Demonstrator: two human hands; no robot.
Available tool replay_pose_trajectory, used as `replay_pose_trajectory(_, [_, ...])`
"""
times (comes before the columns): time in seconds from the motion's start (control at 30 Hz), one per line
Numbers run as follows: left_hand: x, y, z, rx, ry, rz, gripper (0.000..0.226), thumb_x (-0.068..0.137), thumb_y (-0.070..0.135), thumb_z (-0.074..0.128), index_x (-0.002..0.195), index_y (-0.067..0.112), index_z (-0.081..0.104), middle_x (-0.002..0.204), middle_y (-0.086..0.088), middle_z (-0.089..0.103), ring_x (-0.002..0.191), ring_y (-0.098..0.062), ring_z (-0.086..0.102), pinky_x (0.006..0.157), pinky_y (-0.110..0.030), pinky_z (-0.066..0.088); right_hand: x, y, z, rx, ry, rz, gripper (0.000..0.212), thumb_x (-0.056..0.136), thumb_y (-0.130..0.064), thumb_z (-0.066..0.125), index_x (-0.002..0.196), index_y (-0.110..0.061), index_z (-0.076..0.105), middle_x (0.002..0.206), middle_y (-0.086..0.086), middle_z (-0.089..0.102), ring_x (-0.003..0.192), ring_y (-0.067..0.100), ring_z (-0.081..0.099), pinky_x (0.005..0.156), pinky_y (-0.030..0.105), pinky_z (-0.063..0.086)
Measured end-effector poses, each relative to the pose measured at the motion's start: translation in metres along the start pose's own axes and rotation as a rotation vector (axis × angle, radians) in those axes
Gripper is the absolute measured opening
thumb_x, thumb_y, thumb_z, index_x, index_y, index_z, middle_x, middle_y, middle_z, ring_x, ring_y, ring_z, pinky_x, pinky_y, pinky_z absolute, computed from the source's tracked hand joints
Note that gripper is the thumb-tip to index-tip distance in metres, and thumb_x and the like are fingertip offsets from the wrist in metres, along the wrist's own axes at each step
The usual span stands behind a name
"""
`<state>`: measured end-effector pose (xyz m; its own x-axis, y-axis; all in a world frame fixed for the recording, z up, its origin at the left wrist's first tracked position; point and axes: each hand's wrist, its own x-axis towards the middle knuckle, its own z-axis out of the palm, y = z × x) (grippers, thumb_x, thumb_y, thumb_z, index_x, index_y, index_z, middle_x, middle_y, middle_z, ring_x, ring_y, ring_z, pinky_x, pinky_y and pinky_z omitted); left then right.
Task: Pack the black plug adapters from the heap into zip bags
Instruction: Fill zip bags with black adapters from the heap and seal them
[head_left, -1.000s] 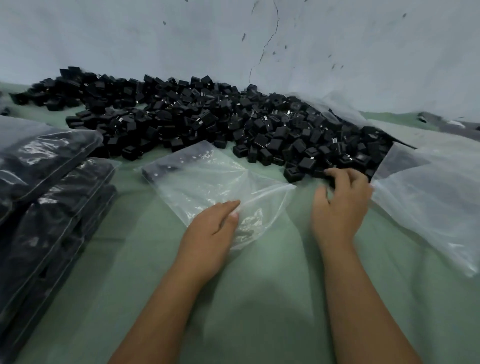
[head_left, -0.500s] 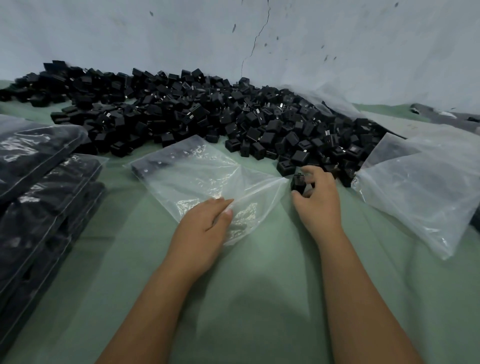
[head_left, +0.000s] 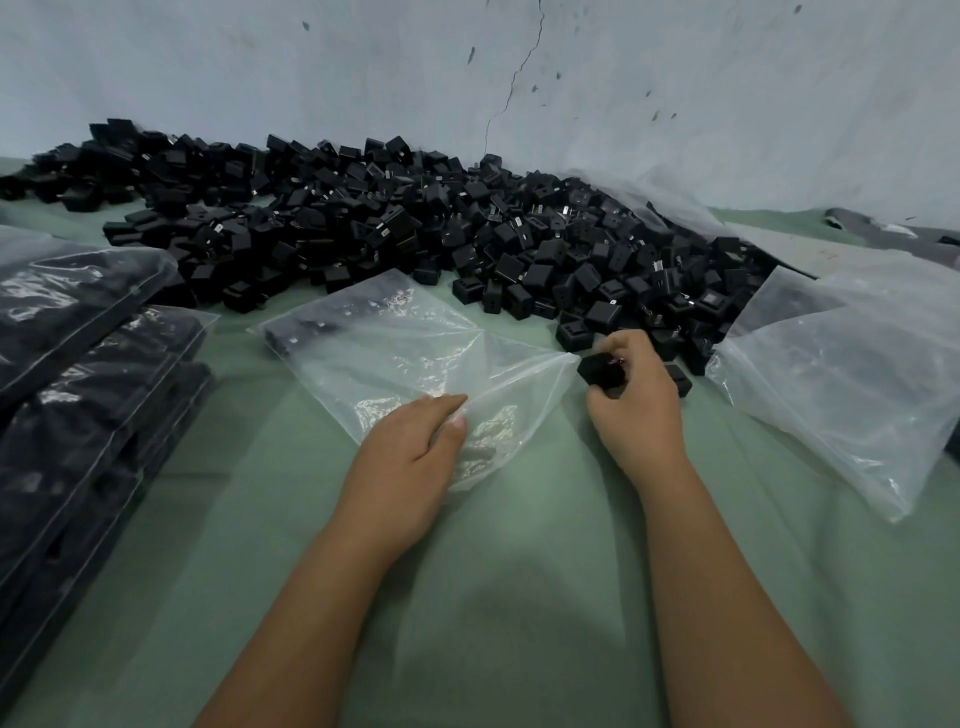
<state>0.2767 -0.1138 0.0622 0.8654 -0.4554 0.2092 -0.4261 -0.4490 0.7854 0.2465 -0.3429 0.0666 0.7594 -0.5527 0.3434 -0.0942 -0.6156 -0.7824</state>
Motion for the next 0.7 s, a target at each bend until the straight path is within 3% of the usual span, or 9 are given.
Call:
replay_pose_trajectory(0.1, [0.0, 0.001, 0.001, -0.001, 0.016, 0.032, 0.032, 0.104, 0.032, 0.038, 0.122, 0.027, 0.065, 0.117, 0.019, 0.063, 0.113, -0.002, 0.051, 0.097, -0.015, 0.035, -0.003, -0.009, 0.001, 0.201, 0.186, 0.07, 0.041, 0.079, -0.009, 0.066, 0.104, -0.037, 0.05, 0.099, -0.021, 0.058, 0.092, -0.006, 0.056, 0.071, 0.001, 0.042])
replay_pose_trajectory(0.23, [0.002, 0.001, 0.002, 0.011, 0.003, 0.049, 0.04, 0.103, 0.038, 0.033, 0.119, 0.024, 0.066, 0.118, 0.012, 0.065, 0.115, -0.009, 0.052, 0.1, -0.024, 0.036, -0.02, -0.029, 0.015, 0.294, 0.371, 0.079, 0.035, 0.075, -0.015, 0.071, 0.098, -0.034, 0.052, 0.096, -0.018, 0.058, 0.09, 0.004, 0.055, 0.079, 0.02, 0.046])
replay_pose_trajectory(0.3, [0.001, 0.001, 0.003, -0.005, 0.028, 0.03, 0.04, 0.103, 0.039, 0.034, 0.125, 0.024, 0.064, 0.122, 0.018, 0.06, 0.118, -0.003, 0.048, 0.096, -0.013, 0.031, -0.035, -0.041, 0.023, 0.267, 0.375, 0.015, 0.032, 0.07, -0.012, 0.065, 0.09, -0.032, 0.049, 0.089, -0.015, 0.052, 0.084, 0.011, 0.05, 0.073, 0.021, 0.041])
replay_pose_trajectory(0.47, [0.0, 0.003, 0.003, -0.185, 0.12, -0.066, 0.035, 0.105, 0.029, 0.039, 0.13, 0.026, 0.062, 0.122, 0.024, 0.056, 0.116, 0.011, 0.046, 0.092, 0.001, 0.027, -0.064, -0.061, 0.046, 0.13, 0.049, -0.304, 0.026, 0.065, -0.004, 0.054, 0.081, -0.02, 0.041, 0.077, -0.005, 0.044, 0.07, 0.014, 0.043, 0.06, 0.023, 0.036])
replay_pose_trajectory(0.6, [-0.002, 0.007, 0.0, -0.319, 0.211, -0.09, 0.033, 0.105, 0.026, 0.038, 0.127, 0.029, 0.063, 0.115, 0.03, 0.059, 0.112, 0.019, 0.049, 0.091, 0.0, 0.032, -0.061, -0.062, 0.054, -0.167, -0.1, -0.51, 0.041, 0.064, 0.005, 0.056, 0.096, -0.021, 0.06, 0.094, -0.011, 0.058, 0.09, 0.01, 0.045, 0.077, 0.021, 0.033])
replay_pose_trajectory(0.7, [-0.003, 0.008, 0.0, -0.349, 0.237, -0.085, 0.033, 0.106, 0.026, 0.039, 0.127, 0.028, 0.063, 0.11, 0.034, 0.058, 0.11, 0.021, 0.048, 0.091, -0.003, 0.034, -0.057, -0.058, 0.053, -0.119, -0.181, -0.494, 0.041, 0.065, 0.012, 0.056, 0.091, -0.018, 0.064, 0.1, -0.008, 0.06, 0.096, 0.013, 0.049, 0.081, 0.014, 0.034])
